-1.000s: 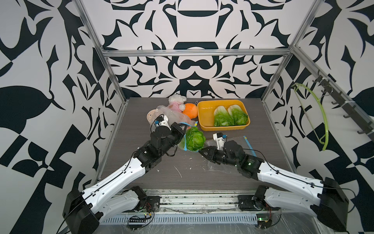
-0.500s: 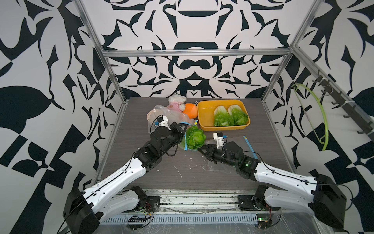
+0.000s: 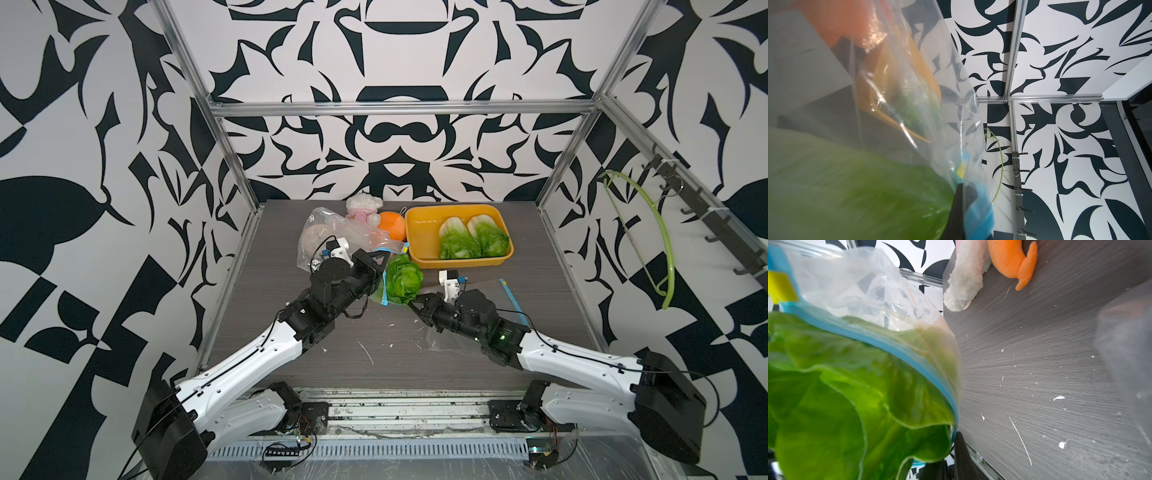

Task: Put the chinese cabbages into a zipper bag and zip it
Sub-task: Adjust the zipper food storage bag at the center of the board.

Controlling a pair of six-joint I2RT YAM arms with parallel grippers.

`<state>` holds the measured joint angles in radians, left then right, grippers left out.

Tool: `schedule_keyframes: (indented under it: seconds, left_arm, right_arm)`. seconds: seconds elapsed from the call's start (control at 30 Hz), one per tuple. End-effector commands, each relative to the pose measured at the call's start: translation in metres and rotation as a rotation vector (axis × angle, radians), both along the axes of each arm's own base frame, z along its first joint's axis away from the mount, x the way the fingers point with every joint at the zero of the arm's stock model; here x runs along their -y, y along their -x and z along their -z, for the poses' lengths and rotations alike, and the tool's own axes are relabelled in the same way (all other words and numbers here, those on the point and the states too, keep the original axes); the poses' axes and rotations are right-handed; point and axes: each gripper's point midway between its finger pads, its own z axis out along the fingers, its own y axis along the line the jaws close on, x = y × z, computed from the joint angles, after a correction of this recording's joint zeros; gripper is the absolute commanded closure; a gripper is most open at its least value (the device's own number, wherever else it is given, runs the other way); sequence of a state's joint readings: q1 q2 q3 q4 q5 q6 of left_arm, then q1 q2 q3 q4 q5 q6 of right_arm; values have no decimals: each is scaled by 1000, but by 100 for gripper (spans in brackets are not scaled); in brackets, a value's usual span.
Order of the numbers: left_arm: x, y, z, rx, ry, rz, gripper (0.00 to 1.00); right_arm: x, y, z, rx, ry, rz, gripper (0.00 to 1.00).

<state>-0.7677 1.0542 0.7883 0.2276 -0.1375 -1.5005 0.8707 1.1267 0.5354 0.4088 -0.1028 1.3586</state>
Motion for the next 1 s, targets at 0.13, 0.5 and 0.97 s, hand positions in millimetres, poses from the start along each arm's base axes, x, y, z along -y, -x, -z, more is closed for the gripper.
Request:
schedule_keyframes:
  seconds: [0.13,0.5,0.97]
  left_arm:
    - [-2,4,-10,29,32,8,100]
    - [-8,5,-5,30,-5,-13,100]
    - [-21,6,-4,47,-127,-43,100]
  right_arm:
    - [-1,-12,-34,76,-58,35,95]
    - [12,-8,-59,150,24,40,100]
    - [26,3,-130,303,197,-25,100]
